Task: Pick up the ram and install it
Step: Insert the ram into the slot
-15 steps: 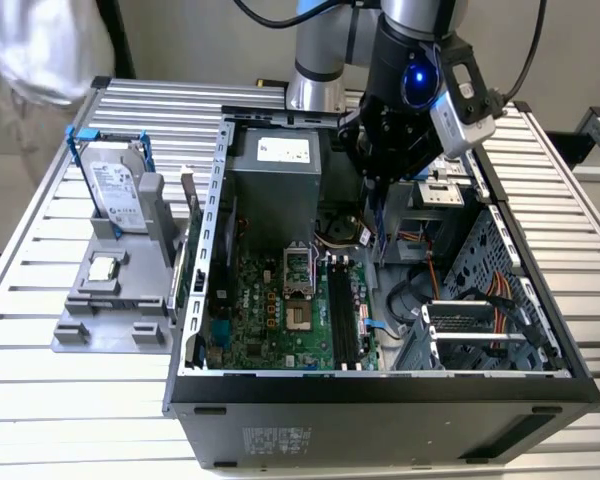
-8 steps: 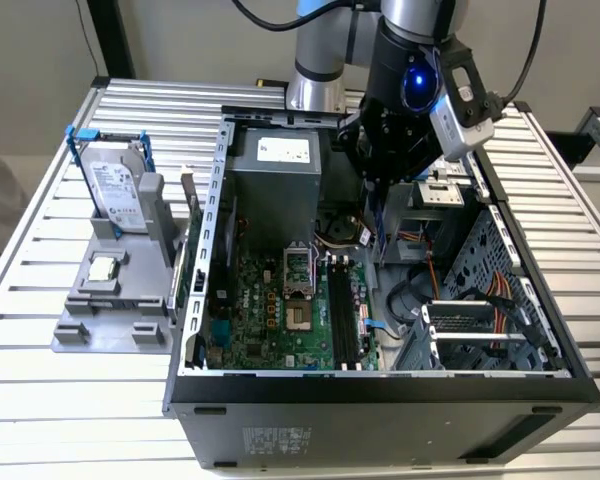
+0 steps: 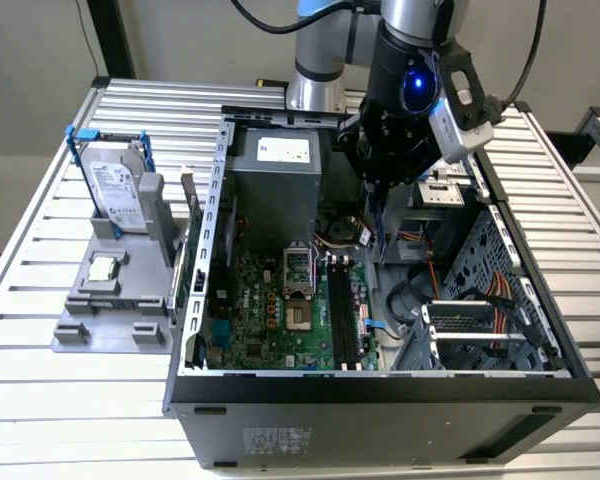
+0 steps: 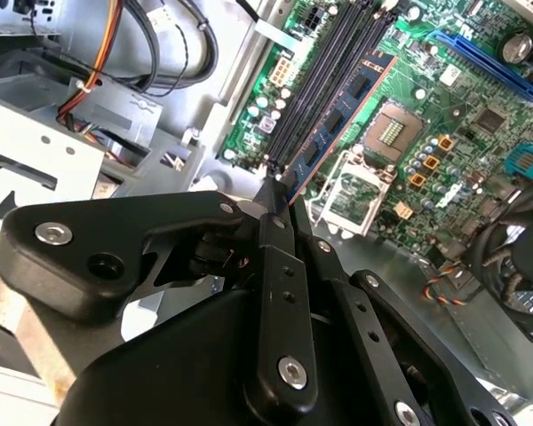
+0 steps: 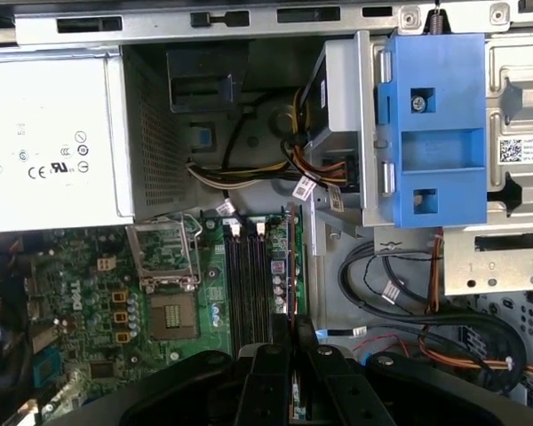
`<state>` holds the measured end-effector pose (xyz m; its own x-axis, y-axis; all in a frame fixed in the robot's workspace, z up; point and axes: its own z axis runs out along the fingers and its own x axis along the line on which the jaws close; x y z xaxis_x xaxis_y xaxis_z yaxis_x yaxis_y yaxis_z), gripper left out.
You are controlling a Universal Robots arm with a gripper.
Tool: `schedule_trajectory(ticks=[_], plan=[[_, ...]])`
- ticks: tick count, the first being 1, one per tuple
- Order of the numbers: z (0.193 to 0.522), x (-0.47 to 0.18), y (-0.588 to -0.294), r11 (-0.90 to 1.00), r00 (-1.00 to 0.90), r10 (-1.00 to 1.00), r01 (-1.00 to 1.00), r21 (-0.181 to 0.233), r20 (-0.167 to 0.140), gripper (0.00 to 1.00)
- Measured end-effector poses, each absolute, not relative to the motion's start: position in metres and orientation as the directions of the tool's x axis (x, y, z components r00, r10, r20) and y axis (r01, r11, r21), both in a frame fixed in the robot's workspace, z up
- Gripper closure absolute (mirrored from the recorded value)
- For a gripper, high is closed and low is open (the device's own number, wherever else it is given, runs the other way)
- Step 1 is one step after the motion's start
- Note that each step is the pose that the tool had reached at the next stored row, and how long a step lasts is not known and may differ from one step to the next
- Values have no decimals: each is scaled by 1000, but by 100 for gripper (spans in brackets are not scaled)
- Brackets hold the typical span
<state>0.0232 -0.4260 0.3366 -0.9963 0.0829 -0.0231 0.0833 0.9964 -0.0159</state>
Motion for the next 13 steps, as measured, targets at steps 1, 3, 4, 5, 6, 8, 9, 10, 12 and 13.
schedule_trajectory(ticks=[1,3,4,5,6,8,9,10,12,13], plan=[[336,23,-426,996,-996,84,84,-16,-23,100],[336,23,-426,996,-996,85,85,-16,-23,100],[335,23,-426,996,-996,86,86,-16,-23,100],[335,23,-426,996,-996,86,87,-16,-23,100],[335,23,-426,996,-996,87,87,-16,-23,100],[334,23,-426,996,-996,87,88,-16,-23,100],[334,23,-426,996,-996,87,88,-16,-23,100],[333,23,-426,996,-996,87,88,-16,-23,100],[333,23,-426,996,-996,88,88,-16,-23,100],[332,23,-426,996,-996,88,88,-16,-23,100]])
